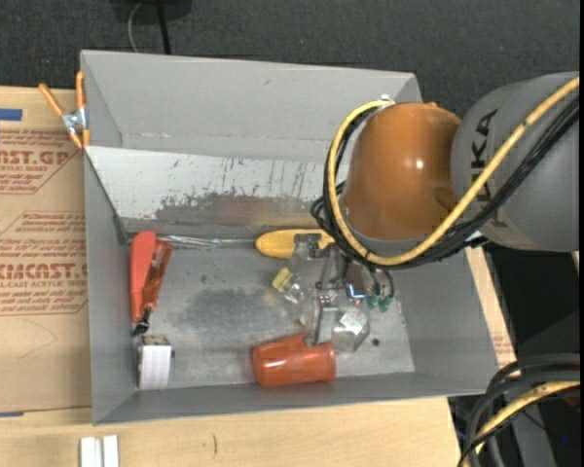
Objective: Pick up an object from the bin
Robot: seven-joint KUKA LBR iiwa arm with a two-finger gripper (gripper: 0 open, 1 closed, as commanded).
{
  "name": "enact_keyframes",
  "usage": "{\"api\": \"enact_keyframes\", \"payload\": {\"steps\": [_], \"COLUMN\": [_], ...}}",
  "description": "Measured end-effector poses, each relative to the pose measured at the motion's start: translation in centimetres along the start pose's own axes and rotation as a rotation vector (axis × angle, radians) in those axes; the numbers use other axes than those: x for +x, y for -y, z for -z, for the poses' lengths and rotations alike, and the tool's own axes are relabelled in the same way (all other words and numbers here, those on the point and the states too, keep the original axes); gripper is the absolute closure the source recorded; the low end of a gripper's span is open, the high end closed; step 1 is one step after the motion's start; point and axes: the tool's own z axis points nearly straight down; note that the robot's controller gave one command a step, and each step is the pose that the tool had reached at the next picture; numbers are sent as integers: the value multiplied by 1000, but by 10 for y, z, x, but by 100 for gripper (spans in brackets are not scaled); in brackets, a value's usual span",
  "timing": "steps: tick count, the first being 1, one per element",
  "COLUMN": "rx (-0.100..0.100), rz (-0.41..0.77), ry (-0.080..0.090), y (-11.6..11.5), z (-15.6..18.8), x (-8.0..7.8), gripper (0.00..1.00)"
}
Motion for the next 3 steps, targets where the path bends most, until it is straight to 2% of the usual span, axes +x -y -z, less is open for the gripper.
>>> {"api": "enact_keyframes", "payload": {"steps": [1, 2, 3], "rx": [-1, 0, -1], "rz": [-1, 83, 126], "ry": [8, 10, 10], "y": [0, 2, 2], "z": [4, -30, -88], "x": [-2, 6, 14], "gripper": [0, 0, 0]}}
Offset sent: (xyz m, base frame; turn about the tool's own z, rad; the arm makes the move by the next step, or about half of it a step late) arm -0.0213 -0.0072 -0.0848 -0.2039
